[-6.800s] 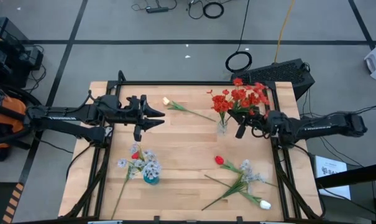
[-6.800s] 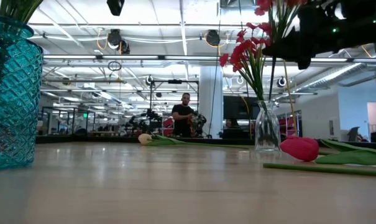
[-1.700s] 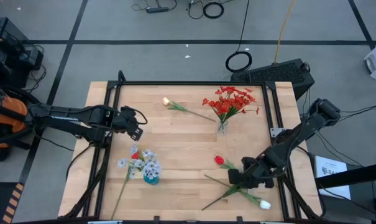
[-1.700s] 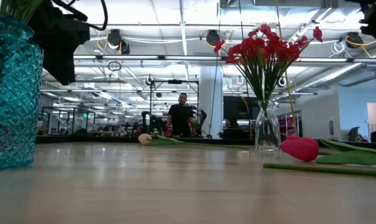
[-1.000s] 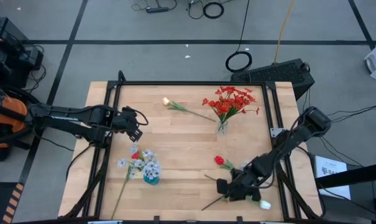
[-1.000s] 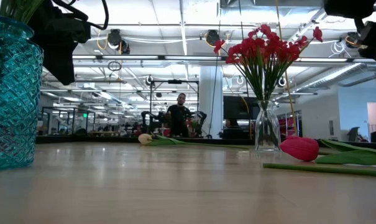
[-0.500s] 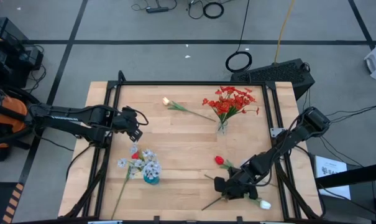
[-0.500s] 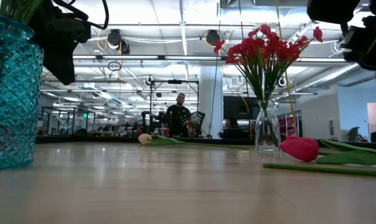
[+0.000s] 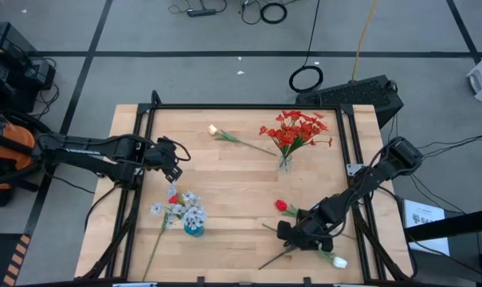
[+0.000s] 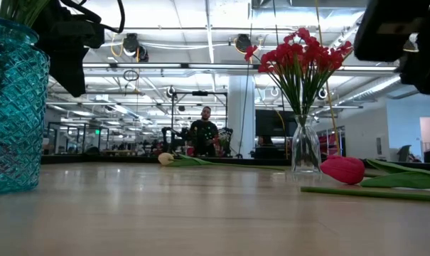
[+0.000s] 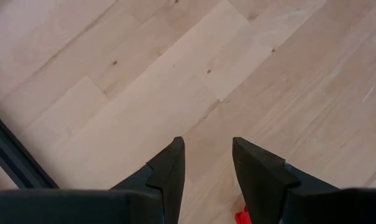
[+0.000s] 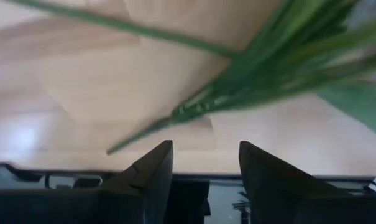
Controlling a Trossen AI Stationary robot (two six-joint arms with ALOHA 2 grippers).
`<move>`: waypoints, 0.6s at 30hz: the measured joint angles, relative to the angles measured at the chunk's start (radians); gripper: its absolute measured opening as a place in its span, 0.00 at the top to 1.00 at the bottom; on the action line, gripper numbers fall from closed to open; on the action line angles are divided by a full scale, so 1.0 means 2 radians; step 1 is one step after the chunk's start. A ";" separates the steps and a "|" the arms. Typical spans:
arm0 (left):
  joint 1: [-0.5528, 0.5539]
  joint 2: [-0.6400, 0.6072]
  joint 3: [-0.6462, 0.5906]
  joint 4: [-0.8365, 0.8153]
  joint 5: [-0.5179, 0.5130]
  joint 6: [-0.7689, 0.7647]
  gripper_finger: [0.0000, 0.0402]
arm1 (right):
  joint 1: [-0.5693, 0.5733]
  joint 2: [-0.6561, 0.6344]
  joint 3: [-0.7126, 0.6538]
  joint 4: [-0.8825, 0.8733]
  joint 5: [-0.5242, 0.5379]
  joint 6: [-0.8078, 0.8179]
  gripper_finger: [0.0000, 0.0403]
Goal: Sort flowers into vase by color
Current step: Put the white flowers into the blue vase
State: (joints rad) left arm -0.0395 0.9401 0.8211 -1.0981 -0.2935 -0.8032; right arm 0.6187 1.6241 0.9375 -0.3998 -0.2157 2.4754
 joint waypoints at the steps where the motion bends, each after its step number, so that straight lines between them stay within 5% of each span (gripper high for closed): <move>1: 0.000 0.000 0.000 0.000 0.000 0.000 0.65 | -0.002 0.005 0.000 -0.001 0.000 0.000 0.57; 13: 0.000 0.000 0.000 0.000 0.000 0.003 0.65 | -0.009 0.096 0.000 0.090 -0.038 0.001 0.61; 18: 0.000 0.000 0.000 0.000 0.000 0.004 0.65 | -0.009 0.111 0.001 0.095 -0.044 0.001 0.71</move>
State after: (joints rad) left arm -0.0397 0.9401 0.8213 -1.0988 -0.2932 -0.7956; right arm 0.6013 1.8470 0.9404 -0.2098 -0.3046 2.4770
